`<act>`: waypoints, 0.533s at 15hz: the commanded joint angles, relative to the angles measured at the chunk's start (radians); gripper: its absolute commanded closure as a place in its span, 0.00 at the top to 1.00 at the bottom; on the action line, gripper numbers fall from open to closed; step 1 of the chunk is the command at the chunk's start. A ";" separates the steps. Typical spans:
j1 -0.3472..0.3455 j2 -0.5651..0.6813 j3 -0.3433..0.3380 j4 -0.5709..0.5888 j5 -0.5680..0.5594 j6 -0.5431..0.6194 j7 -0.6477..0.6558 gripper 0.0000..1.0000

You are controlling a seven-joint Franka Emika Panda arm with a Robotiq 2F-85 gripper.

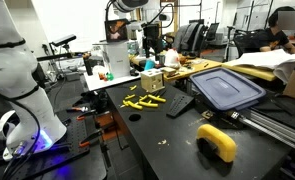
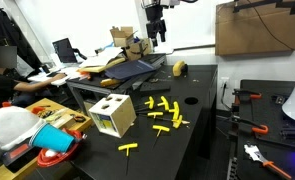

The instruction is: Take the two yellow objects off of their holder

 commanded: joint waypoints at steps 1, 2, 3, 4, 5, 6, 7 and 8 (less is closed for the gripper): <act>0.008 -0.025 -0.008 -0.006 -0.010 -0.020 0.045 1.00; 0.007 -0.022 -0.009 -0.003 -0.008 -0.023 0.046 1.00; 0.006 -0.021 -0.010 -0.002 -0.002 -0.023 0.028 1.00; 0.005 0.000 -0.011 0.020 0.009 -0.062 0.013 1.00; 0.004 0.026 -0.012 0.040 0.022 -0.108 0.003 1.00; 0.007 0.003 -0.009 0.004 0.002 -0.037 0.014 1.00; 0.007 0.008 -0.010 0.007 0.003 -0.061 0.014 1.00; 0.007 0.014 -0.010 0.010 0.003 -0.070 0.014 1.00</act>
